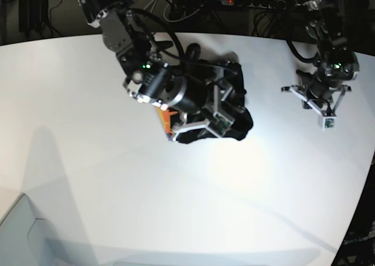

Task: Layout the t-shirt on the table in an organized manner, then fold the t-shirt properly
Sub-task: 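Lower the folded bundle with the right gripper and release the left gripper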

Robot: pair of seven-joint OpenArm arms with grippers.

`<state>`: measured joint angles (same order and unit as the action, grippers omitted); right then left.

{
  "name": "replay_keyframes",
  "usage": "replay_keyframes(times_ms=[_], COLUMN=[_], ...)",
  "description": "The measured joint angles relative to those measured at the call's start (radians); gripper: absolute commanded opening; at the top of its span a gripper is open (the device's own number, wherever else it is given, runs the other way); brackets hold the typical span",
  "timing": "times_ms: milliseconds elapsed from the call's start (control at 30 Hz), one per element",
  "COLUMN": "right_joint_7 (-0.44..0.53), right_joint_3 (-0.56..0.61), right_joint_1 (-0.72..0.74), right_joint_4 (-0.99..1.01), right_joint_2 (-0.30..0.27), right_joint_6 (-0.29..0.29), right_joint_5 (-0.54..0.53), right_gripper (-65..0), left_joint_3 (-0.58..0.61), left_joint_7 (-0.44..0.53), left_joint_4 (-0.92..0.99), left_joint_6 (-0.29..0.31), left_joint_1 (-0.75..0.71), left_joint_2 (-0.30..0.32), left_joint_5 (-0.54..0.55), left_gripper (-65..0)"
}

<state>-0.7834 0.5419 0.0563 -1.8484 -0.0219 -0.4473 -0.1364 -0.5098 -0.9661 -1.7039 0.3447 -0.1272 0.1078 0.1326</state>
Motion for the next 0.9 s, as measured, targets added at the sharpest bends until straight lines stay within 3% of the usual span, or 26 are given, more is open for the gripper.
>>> replay_keyframes(times_ms=[200, 367, 600, 767, 900], right_joint_7=[-0.011, -0.006, -0.003, 0.001, 0.002], right_joint_3=[-0.200, -0.278, -0.241, -0.137, -0.014], right_joint_1=[-0.040, -0.125, -0.173, -0.166, -0.165], right_joint_4=[0.005, 0.003, 0.009, 0.083, 0.091], right_joint_2=[-0.051, -0.061, -0.034, -0.032, -0.045], right_joint_6=[0.003, 0.010, 0.010, 0.010, 0.008], right_joint_5=[0.014, 0.015, 0.009, 0.006, 0.005], right_gripper=[-38.0, -48.6, -57.7, -57.7, -57.7], left_joint_3=[-0.047, -0.051, -0.050, -0.050, -0.051], left_joint_7=[0.001, 0.002, 0.000, -0.002, -0.002], left_joint_4=[0.000, 0.000, 0.000, 0.000, 0.000], left_joint_6=[0.000, 0.000, 0.000, 0.000, 0.000], left_joint_1=[0.006, 0.008, 0.037, 0.033, 0.032], left_joint_2=[0.000, 0.000, 0.000, 0.000, 0.000], left_joint_5=[0.005, 0.007, 0.008, 0.004, 0.004], left_gripper=[-64.9, -64.9, -64.9, -64.8, -59.1])
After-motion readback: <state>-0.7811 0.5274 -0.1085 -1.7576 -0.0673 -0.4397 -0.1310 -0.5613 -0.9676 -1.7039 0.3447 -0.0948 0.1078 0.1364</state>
